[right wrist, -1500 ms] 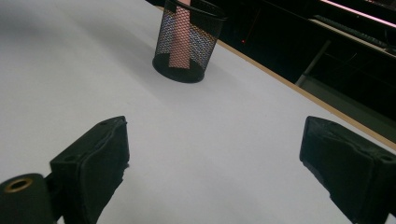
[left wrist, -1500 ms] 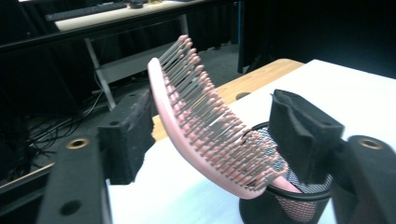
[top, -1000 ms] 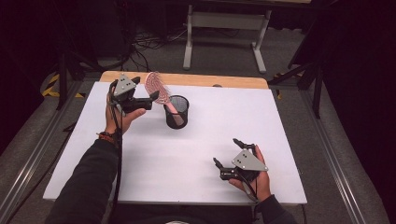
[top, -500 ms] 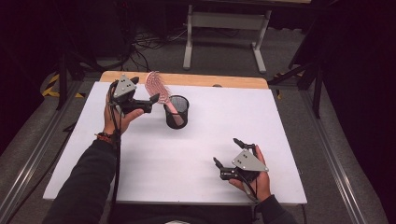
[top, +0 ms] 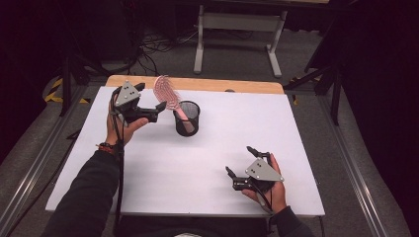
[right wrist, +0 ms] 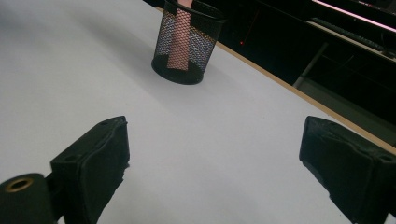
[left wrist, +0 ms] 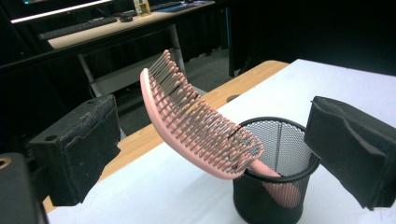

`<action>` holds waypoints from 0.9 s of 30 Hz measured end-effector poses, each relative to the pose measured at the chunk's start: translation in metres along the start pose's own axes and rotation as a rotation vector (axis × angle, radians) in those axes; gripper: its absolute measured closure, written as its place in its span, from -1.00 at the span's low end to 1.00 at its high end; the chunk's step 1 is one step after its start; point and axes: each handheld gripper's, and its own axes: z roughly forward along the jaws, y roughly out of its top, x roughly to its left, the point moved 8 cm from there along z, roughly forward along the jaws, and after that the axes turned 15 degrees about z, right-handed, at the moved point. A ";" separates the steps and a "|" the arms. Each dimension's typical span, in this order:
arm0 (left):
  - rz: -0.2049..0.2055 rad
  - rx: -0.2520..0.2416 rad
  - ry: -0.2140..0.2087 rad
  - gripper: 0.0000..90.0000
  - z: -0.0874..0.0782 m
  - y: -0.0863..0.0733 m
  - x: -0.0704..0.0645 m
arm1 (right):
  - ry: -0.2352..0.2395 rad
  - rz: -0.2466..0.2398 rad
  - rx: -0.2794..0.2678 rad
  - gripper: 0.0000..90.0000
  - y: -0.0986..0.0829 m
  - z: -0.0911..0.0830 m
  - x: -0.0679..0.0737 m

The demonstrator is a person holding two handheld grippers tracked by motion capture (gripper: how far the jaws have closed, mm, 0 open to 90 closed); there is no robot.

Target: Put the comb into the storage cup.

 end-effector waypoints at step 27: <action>0.065 -0.027 -0.025 -0.88 -0.019 0.000 -0.018 | -0.006 -0.003 0.003 -0.79 -0.001 0.001 0.000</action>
